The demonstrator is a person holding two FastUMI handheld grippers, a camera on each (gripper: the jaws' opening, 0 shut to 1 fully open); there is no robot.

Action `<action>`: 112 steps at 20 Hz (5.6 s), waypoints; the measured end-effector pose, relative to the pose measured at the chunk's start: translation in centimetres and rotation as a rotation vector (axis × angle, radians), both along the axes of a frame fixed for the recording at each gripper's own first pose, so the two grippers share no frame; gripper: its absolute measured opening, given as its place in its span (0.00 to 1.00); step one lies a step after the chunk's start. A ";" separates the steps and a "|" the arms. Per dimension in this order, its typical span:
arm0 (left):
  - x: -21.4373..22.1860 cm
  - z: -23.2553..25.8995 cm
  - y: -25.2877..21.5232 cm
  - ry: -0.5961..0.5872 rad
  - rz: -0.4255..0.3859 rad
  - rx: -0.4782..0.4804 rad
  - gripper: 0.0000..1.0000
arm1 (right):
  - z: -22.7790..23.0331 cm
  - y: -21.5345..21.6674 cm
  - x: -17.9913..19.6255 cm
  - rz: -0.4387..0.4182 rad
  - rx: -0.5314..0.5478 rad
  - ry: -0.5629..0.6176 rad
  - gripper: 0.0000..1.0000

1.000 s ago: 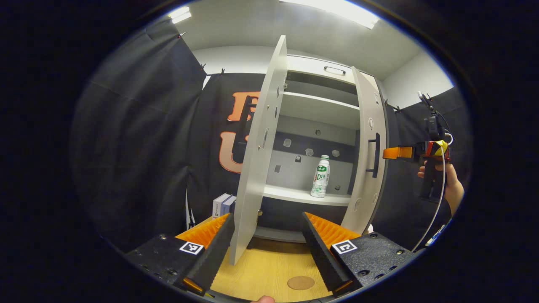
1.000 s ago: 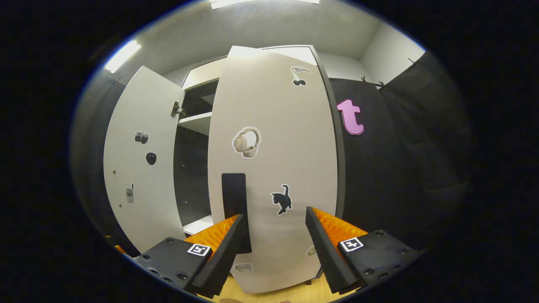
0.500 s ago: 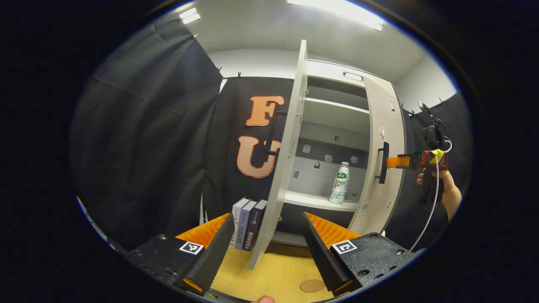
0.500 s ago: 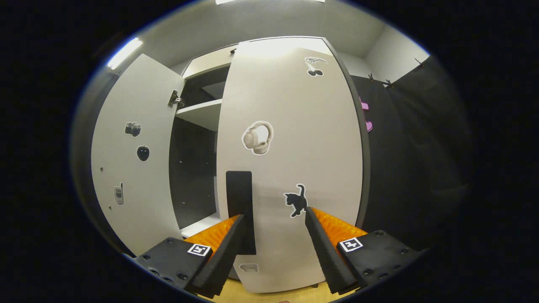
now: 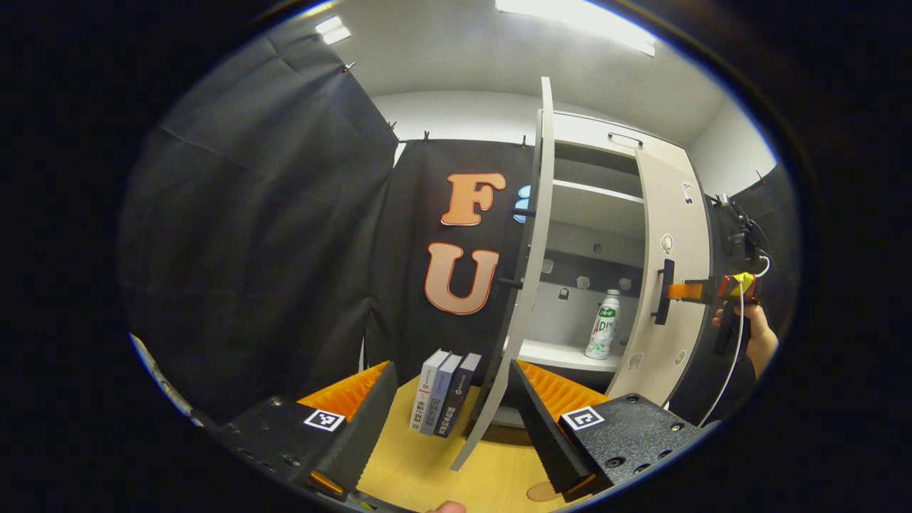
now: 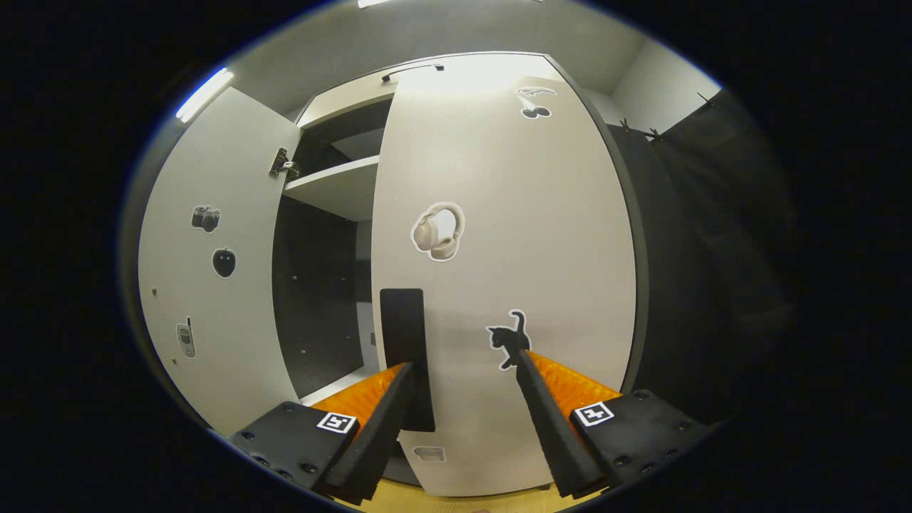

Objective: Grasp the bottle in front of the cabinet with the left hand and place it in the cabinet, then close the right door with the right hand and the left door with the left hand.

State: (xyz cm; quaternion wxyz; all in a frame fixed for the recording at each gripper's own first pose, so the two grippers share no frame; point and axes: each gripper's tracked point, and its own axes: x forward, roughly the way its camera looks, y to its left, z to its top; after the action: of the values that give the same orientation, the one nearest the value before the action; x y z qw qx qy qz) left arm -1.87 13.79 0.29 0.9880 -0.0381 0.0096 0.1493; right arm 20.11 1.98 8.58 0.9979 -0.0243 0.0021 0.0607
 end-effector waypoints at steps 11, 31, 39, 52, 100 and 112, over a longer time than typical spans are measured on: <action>8.5 5.7 5.9 -0.062 0.019 0.040 0.95 | 0.9 -2.5 -10.1 -0.009 0.015 0.002 0.95; 11.6 6.8 -0.5 -0.078 -0.095 0.092 0.93 | -0.5 -10.6 -17.3 -0.119 0.047 -0.005 0.95; 12.8 5.6 -7.3 -0.076 -0.197 0.075 0.93 | -0.2 -13.1 -18.5 -0.152 0.041 -0.009 0.95; 16.3 4.5 -16.1 -0.061 -0.395 0.075 0.95 | -0.3 -15.4 -22.3 -0.228 0.058 -0.024 0.95; 8.5 5.7 -15.6 -0.026 -0.376 0.062 0.95 | -3.7 -11.2 -23.0 -0.124 0.111 0.009 0.95; 2.7 2.5 -9.9 0.001 -0.261 0.070 0.95 | -5.8 -7.8 -23.4 -0.086 0.084 0.030 0.95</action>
State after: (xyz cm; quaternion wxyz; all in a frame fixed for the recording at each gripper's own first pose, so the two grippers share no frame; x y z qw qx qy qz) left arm 0.82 3.93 2.78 0.9998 -0.0020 0.0097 0.0198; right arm -3.33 -5.79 2.77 0.9995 0.0187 0.0154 0.0181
